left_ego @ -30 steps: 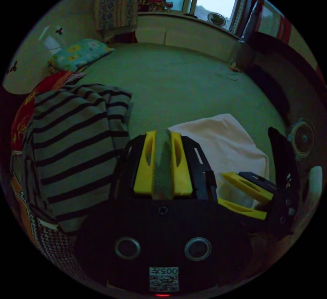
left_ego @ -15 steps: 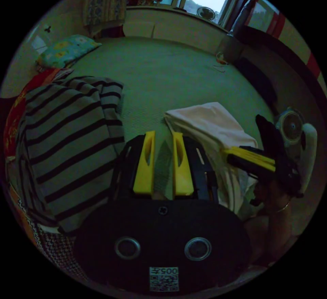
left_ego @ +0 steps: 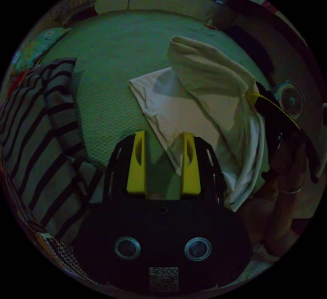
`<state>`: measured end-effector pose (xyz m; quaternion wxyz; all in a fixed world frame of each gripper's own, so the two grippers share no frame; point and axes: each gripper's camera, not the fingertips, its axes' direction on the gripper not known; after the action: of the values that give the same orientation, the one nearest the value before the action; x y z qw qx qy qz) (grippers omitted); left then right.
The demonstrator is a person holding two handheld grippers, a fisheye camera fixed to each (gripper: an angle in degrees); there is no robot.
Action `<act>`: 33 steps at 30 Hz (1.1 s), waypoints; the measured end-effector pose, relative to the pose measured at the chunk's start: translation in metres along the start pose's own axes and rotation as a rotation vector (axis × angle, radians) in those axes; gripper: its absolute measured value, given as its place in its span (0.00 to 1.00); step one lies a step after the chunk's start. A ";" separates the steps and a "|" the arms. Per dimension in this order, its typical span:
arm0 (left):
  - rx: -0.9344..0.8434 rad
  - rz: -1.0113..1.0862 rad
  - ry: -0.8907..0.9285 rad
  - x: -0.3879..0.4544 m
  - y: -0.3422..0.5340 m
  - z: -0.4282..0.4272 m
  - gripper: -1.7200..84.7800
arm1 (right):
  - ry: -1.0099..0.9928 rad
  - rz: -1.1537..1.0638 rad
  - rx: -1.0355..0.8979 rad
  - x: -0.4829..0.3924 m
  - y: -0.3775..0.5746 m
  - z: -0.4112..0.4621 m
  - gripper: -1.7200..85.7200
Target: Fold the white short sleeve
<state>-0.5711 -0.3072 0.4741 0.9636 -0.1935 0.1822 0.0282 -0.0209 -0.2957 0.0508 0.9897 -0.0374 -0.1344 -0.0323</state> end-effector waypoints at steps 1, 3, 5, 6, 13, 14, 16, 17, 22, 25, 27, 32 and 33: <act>0.009 0.007 -0.017 0.006 -0.002 0.000 0.19 | 0.002 -0.003 0.000 0.004 0.000 -0.003 0.01; 0.007 0.016 -0.009 0.015 -0.004 0.002 0.17 | 0.011 -0.019 0.002 0.009 0.001 -0.009 0.01; -0.002 0.014 -0.029 0.024 -0.007 0.004 0.16 | 0.027 -0.049 0.014 0.014 0.002 -0.017 0.01; -0.017 0.022 -0.053 0.031 -0.009 0.006 0.15 | 0.031 -0.056 0.017 0.015 0.003 -0.019 0.01; -0.004 0.109 -0.072 0.062 -0.012 -0.003 0.08 | 0.119 -0.053 0.053 0.044 0.005 -0.048 0.01; 0.006 0.109 -0.069 0.063 -0.011 -0.005 0.08 | 0.122 -0.021 0.059 0.054 0.005 -0.054 0.01; 0.048 0.096 -0.035 0.065 -0.008 -0.018 0.07 | 0.097 0.035 0.070 0.070 0.005 -0.064 0.01; 0.060 0.090 -0.029 0.064 -0.007 -0.022 0.07 | 0.094 0.073 0.083 0.081 0.006 -0.072 0.01; 0.126 -0.008 -0.218 0.059 0.008 -0.045 0.07 | 0.230 0.167 0.124 0.116 0.010 -0.097 0.01; 0.138 -0.048 -0.229 0.057 0.016 -0.053 0.07 | 0.275 0.211 0.127 0.134 0.011 -0.106 0.01; 0.143 -0.047 -0.223 0.059 0.019 -0.056 0.07 | 0.298 0.224 0.125 0.141 0.011 -0.111 0.01; 0.203 -0.092 -0.276 0.071 0.027 -0.067 0.07 | 0.402 0.241 0.157 0.150 0.010 -0.124 0.00; 0.230 -0.103 -0.268 0.075 0.029 -0.070 0.07 | 0.407 0.243 0.164 0.151 0.010 -0.125 0.00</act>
<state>-0.5292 -0.3085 0.3760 0.9952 -0.0856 0.0439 -0.0166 0.1577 -0.3041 -0.0293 0.9927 0.0344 0.0711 0.0911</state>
